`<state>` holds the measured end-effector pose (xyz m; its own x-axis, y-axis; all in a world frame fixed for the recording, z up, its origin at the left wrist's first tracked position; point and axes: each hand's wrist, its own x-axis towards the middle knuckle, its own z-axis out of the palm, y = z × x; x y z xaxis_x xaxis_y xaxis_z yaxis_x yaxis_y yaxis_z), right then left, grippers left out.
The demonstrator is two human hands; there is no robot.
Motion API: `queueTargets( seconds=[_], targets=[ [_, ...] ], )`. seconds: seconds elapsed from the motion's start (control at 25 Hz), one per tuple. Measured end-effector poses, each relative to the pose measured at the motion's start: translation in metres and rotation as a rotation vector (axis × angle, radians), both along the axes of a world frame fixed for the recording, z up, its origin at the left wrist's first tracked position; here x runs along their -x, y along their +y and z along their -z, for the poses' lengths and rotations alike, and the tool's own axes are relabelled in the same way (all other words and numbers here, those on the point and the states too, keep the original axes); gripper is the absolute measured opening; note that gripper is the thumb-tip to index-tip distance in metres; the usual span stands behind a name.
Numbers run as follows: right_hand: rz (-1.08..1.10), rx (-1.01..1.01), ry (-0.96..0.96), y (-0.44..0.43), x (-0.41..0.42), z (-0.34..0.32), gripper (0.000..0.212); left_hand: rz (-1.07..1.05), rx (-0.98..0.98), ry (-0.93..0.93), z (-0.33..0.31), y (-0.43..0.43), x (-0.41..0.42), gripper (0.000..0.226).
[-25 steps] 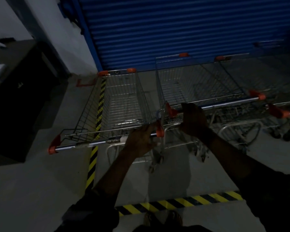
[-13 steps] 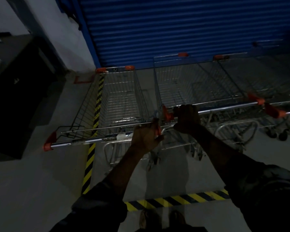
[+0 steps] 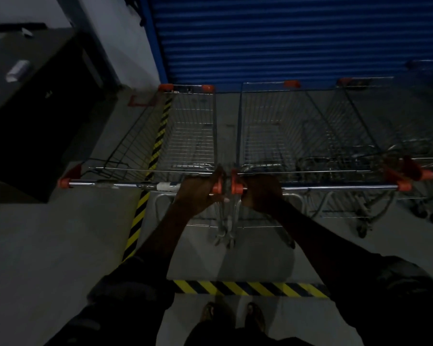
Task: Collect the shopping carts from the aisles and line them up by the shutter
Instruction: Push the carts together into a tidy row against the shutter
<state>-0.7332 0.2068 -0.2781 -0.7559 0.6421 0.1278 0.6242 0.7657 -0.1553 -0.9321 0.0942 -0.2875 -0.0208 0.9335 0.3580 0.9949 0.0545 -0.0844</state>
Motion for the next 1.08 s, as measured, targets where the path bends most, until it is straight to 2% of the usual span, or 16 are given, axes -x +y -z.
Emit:
queueTargets(
  seconds=[0.16,0.28,0.4,0.52,0.64,0.72,0.92,1.08],
  targets=[
    [0.025,0.027,0.022,-0.01,0.0,-0.008,0.049,0.054,0.018,-0.051,-0.003,-0.002,-0.003,0.101],
    [0.004,-0.024,0.013,-0.015,0.001,-0.008,0.051,0.053,0.019,-0.025,-0.002,0.001,-0.012,0.1],
    [-0.007,-0.031,0.015,-0.016,-0.002,-0.009,0.026,0.067,0.041,-0.071,-0.004,0.004,-0.014,0.099],
    [-0.01,-0.074,0.046,-0.017,-0.002,-0.009,0.019,0.13,-0.097,-0.076,-0.002,0.005,-0.015,0.094],
    [-0.078,-0.134,0.038,-0.015,0.003,-0.009,0.023,0.115,-0.106,-0.112,0.001,0.005,-0.016,0.093],
    [-0.072,-0.105,-0.011,-0.013,0.005,-0.006,0.032,0.112,-0.093,-0.113,0.004,0.004,-0.015,0.092],
    [-0.08,-0.144,0.029,-0.012,0.006,-0.009,0.04,0.09,-0.089,-0.011,0.002,0.005,-0.016,0.086],
    [-0.06,-0.135,0.047,-0.011,0.003,-0.007,0.034,0.058,-0.052,-0.051,0.002,0.004,-0.02,0.089]
  ],
)
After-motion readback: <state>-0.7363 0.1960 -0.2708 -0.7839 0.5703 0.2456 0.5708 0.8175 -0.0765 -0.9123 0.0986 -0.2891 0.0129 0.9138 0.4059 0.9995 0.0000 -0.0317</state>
